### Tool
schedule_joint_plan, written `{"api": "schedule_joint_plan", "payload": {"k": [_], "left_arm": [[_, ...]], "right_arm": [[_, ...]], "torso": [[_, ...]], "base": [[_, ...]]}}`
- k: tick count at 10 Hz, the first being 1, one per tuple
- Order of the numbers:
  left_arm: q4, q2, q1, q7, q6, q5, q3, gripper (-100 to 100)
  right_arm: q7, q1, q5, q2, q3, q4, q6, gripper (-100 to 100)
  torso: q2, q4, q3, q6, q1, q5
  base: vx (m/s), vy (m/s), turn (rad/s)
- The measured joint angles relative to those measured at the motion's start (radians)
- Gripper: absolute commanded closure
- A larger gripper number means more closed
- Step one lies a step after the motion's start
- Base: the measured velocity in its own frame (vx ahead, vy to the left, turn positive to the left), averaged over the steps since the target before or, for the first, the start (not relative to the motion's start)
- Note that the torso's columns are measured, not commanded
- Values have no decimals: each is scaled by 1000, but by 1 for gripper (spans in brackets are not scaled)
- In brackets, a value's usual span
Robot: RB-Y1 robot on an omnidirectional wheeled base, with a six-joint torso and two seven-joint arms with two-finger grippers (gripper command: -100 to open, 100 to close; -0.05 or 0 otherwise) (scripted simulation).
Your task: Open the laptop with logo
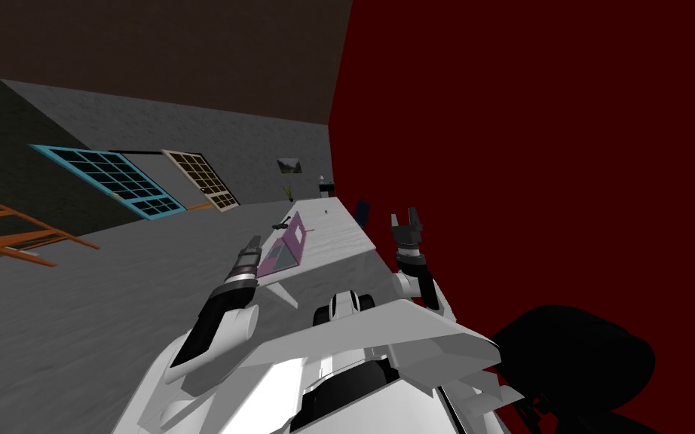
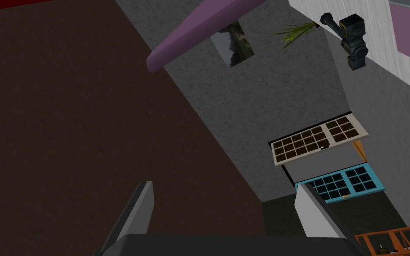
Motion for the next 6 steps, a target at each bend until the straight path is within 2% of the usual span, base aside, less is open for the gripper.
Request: {"api": "schedule_joint_plan", "payload": {"k": [3, 6], "left_arm": [[6, 1, -13, -16, 74, -8, 28, -100], [16, -15, -17, -32, 126, -16, 50, -100]], "right_arm": [[0, 0, 0, 0, 0, 0, 0, 0], [0, 0, 0, 0, 0, 0, 0, 0]], "torso": [[0, 0, 0, 0, 3, 1], [1, 0, 1, 0, 2, 1]], "base": [[87, -193, 65], [63, -163, 61]]}}
